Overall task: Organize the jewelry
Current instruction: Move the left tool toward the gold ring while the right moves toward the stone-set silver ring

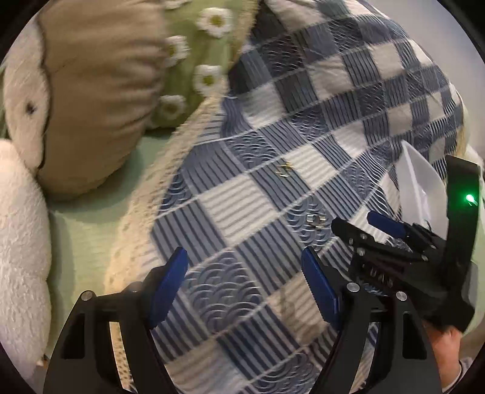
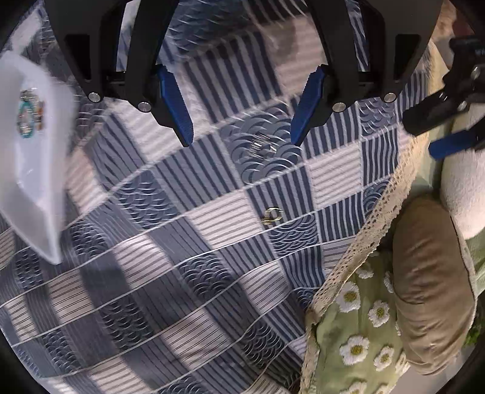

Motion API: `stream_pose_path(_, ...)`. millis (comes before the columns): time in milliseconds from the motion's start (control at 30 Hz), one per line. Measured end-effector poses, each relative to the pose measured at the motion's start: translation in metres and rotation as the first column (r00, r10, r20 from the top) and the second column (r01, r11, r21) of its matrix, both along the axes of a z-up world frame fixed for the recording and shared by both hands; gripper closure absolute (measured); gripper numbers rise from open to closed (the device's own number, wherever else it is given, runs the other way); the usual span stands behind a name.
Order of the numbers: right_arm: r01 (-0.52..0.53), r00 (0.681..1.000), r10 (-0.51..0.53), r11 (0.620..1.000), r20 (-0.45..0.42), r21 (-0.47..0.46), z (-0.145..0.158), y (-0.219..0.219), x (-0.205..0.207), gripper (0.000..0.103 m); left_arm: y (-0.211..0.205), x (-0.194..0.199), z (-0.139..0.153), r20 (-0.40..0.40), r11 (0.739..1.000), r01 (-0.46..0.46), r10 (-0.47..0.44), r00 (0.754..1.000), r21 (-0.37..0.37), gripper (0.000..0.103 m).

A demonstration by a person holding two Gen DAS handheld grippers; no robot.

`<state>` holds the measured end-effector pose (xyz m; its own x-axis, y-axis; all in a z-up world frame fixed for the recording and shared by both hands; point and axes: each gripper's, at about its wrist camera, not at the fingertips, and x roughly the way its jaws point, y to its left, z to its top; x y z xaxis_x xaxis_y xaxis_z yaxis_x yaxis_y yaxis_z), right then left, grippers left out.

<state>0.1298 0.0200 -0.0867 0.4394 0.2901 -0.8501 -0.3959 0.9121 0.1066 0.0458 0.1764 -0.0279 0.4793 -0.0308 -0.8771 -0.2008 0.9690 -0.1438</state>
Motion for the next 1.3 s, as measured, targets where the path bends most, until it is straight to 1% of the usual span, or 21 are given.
stream_pose_path(133, -0.001, 1.0, 0.001, 1.0, -0.014, -0.004, -0.015, 0.016, 0.011, 0.037, 0.023, -0.006, -0.006, -0.001, 1.0, -0.01, 0.01, 1.0, -0.014, 0.03)
stream_pose_path(267, 0.019, 0.999, -0.019, 1.0, -0.039, 0.005, -0.031, 0.019, 0.022, 0.037, 0.032, -0.003, -0.013, -0.018, 1.0, -0.003, 0.003, 1.0, -0.019, 0.03)
stream_pose_path(333, 0.021, 0.999, -0.022, 1.0, -0.049, -0.007, -0.037, 0.02, 0.026, 0.037, 0.033, -0.003, -0.015, -0.022, 1.0, 0.002, -0.002, 1.0, -0.008, 0.03)
stream_pose_path(400, 0.023, 0.999, -0.023, 0.999, -0.024, -0.023, -0.039, 0.022, 0.026, 0.04, 0.033, -0.003, -0.018, -0.03, 1.0, 0.007, -0.007, 1.0, -0.004, 0.03)
stream_pose_path(467, 0.018, 1.0, -0.019, 0.999, -0.007, -0.047, -0.04, 0.024, 0.025, 0.051, 0.034, -0.004, -0.02, -0.036, 1.0, 0.01, -0.01, 0.999, -0.002, 0.03)
stream_pose_path(500, 0.016, 1.0, -0.016, 0.999, -0.001, -0.051, -0.039, 0.024, 0.025, 0.064, 0.033, -0.004, -0.02, -0.037, 1.0, 0.01, -0.01, 0.999, 0.001, 0.03)
stream_pose_path(533, 0.015, 1.0, -0.015, 0.998, -0.001, -0.055, -0.039, 0.023, 0.024, 0.074, 0.032, -0.004, -0.021, -0.039, 1.0, 0.011, -0.011, 0.999, 0.002, 0.03)
stream_pose_path(667, 0.022, 1.0, -0.023, 0.998, -0.01, -0.06, -0.038, 0.019, 0.024, 0.086, 0.031, -0.002, -0.022, -0.039, 1.0, 0.005, -0.005, 0.999, 0.007, 0.03)
stream_pose_path(700, 0.023, 1.0, -0.023, 0.998, -0.007, -0.066, -0.037, 0.018, 0.023, 0.095, 0.029, -0.001, -0.022, -0.041, 1.0, 0.003, -0.003, 0.999, 0.006, 0.03)
stream_pose_path(733, 0.043, 0.999, -0.044, 0.996, -0.018, -0.072, -0.037, 0.017, 0.023, 0.098, 0.028, 0.0, -0.023, -0.042, 1.0, 0.004, -0.004, 0.999, 0.006, 0.03)
stream_pose_path(800, 0.05, 0.999, -0.051, 0.998, -0.018, -0.047, -0.031, 0.012, 0.021, 0.098, 0.024, 0.002, -0.023, -0.04, 1.0, 0.001, 0.0, 0.999, 0.009, 0.03)
stream_pose_path(900, 0.041, 0.999, -0.042, 0.999, -0.02, -0.033, -0.022, 0.008, 0.02, 0.098, 0.018, 0.005, -0.02, -0.04, 1.0, -0.002, 0.002, 0.999, -0.001, 0.03)
stream_pose_path(967, 0.03, 0.999, -0.032, 0.999, -0.037, -0.036, -0.02, 0.007, 0.018, 0.098, 0.014, 0.009, -0.018, -0.034, 1.0, -0.005, 0.005, 0.999, -0.011, 0.03)
stream_pose_path(1033, 0.029, 0.998, -0.03, 0.999, -0.053, -0.027, -0.019, 0.005, 0.016, 0.096, 0.008, 0.012, -0.017, -0.033, 1.0, -0.004, 0.003, 0.999, -0.023, 0.03)
stream_pose_path(1067, 0.024, 0.998, -0.026, 0.999, -0.054, -0.043, -0.019, 0.007, 0.014, 0.094, 0.006, 0.013, -0.017, -0.034, 1.0, -0.003, 0.002, 0.999, -0.023, 0.03)
stream_pose_path(1100, 0.02, 0.998, -0.022, 0.998, -0.053, -0.052, -0.019, 0.008, 0.014, 0.077, 0.003, 0.014, -0.017, -0.034, 1.0, -0.001, 0.0, 0.999, -0.017, 0.03)
stream_pose_path(1133, 0.013, 0.999, -0.016, 0.998, -0.037, -0.065, -0.017, 0.01, 0.011, 0.045, 0.0, 0.014, -0.016, -0.034, 1.0, 0.003, -0.003, 0.999, -0.013, 0.03)
stream_pose_path(1167, 0.018, 1.0, -0.018, 0.997, -0.005, -0.073, -0.014, 0.011, 0.008, 0.037, -0.003, 0.015, -0.016, -0.035, 1.0, 0.008, -0.009, 0.999, -0.009, 0.03)
stream_pose_path(1233, 0.014, 0.999, -0.01, 0.994, 0.032, -0.109, -0.011, 0.014, 0.004, 0.036, -0.007, 0.016, -0.017, -0.036, 1.0, 0.016, -0.016, 0.999, -0.003, 0.03)
stream_pose_path(1267, 0.003, 1.0, 0.0, 0.994, 0.028, -0.109, -0.013, 0.017, 0.006, 0.037, -0.008, 0.016, -0.018, -0.038, 1.0, 0.018, -0.018, 0.999, -0.001, 0.03)
stream_pose_path(1300, -0.001, 1.0, 0.003, 0.995, 0.021, -0.1, -0.014, 0.017, 0.006, 0.041, -0.009, 0.016, -0.018, -0.04, 1.0, 0.02, -0.02, 0.999, 0.0, 0.03)
